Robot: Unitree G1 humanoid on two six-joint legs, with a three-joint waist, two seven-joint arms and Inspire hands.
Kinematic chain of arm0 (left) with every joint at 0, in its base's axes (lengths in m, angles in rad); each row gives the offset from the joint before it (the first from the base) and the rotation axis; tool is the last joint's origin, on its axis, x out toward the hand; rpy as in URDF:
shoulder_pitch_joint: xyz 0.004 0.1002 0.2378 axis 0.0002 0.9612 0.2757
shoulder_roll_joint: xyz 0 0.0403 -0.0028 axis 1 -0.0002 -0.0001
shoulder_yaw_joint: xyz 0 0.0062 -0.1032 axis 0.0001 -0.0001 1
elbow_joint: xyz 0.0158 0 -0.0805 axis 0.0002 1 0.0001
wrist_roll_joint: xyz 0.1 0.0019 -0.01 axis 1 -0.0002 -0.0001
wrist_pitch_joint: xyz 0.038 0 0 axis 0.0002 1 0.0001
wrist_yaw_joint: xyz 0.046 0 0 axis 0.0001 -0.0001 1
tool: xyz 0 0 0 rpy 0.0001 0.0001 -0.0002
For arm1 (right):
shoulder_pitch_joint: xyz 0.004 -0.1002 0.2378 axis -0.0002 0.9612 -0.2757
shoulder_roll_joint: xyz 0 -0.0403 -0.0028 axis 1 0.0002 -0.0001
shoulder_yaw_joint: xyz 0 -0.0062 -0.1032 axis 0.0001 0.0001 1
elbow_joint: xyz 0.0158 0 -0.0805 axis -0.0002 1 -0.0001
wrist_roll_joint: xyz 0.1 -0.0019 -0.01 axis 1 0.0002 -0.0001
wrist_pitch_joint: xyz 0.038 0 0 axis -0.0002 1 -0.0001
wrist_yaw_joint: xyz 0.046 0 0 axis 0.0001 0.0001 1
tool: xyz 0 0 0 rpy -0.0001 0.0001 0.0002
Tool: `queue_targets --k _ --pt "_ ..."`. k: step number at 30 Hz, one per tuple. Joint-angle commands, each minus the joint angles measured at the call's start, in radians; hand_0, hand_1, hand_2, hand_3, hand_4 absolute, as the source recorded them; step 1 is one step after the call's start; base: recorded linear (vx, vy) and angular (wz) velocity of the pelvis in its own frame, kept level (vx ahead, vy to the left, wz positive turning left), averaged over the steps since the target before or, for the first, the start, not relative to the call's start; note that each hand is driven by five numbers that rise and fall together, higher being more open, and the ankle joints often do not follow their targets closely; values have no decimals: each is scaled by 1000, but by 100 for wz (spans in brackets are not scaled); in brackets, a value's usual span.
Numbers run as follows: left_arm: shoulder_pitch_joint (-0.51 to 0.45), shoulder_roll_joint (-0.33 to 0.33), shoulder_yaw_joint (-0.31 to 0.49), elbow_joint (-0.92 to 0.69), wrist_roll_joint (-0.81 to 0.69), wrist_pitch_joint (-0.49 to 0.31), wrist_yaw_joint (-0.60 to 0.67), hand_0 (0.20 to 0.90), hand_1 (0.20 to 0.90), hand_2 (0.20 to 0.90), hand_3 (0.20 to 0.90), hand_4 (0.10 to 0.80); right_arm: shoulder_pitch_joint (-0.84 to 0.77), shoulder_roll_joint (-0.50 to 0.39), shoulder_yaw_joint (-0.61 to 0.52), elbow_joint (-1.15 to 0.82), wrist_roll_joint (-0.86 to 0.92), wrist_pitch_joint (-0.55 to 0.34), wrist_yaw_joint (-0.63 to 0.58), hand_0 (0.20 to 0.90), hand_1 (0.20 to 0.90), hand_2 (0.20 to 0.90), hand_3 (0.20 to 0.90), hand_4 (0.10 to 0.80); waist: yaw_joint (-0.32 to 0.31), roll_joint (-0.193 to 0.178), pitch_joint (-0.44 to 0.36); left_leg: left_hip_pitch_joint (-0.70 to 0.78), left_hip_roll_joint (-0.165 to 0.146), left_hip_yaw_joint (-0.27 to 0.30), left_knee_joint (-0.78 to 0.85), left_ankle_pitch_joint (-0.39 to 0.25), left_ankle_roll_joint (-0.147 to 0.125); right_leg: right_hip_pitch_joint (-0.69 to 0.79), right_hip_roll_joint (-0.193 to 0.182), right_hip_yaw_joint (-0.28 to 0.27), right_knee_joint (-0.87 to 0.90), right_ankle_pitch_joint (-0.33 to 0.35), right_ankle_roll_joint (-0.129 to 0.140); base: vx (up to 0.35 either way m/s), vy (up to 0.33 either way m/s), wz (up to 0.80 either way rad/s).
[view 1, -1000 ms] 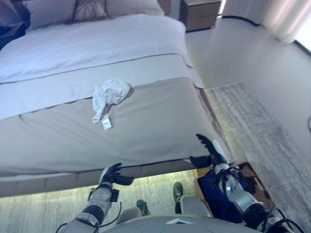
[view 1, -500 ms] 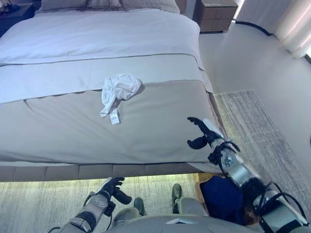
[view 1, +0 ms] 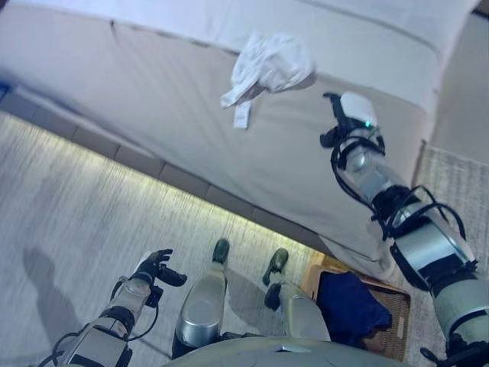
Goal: Pick up the clothes from the bed and place them into the basket
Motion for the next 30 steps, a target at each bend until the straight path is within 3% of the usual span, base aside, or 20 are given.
queue_targets --k 1,9,15,16,19,25,30 --pt "38 47 -8 -58 -29 -26 -12 900 900 900 900 800 -162 -66 48 -22 0 31 -121 900 900 900 900 800 34 -33 3 -5 -61 63 -44 -77 96 -5 -42 96 4 39 95 7 -44 30" --pt "30 55 -41 -154 -120 -51 -5 900 900 900 900 800 -301 -59 72 5 -87 137 -365 900 900 900 900 800 95 -74 94 -147 -64 12 70 -103 84 -75 -31 36 5 62 105 11 -68 26" --pt "41 81 -19 -189 -173 -37 28 900 900 900 900 800 -363 -79 144 -23 -138 219 -338 900 900 900 900 800 105 -100 94 -213 -64 -6 76 -97 81 -127 -23 12 2 78 114 39 -56 16" --pt "47 84 -13 -188 -174 -38 29 900 900 900 900 800 -365 -80 154 -21 -136 227 -337 900 900 900 900 800 116 -95 94 -198 -51 -10 76 -127 76 -114 -9 20 5 62 120 127 -86 6" --pt "60 94 0 -193 -178 -41 27 900 900 900 900 800 -389 -82 185 -20 -142 269 -317 900 900 900 900 800 121 -99 94 -216 -48 -19 69 -120 73 -129 -5 12 12 56 120 67 -50 9" --pt "76 88 -1 -202 -177 -59 25 900 900 900 900 800 -421 -73 198 16 -164 283 -320 900 900 900 900 800 132 -88 94 -220 -45 -23 51 -111 67 -127 -2 0 10 40 118 13 -3 7" --pt "84 89 -6 -225 -183 -55 27 900 900 900 900 800 -450 -78 224 18 -208 288 -251 900 900 900 900 800 137 -83 94 -225 -48 -30 54 -109 64 -123 -1 -2 5 32 117 21 2 3"
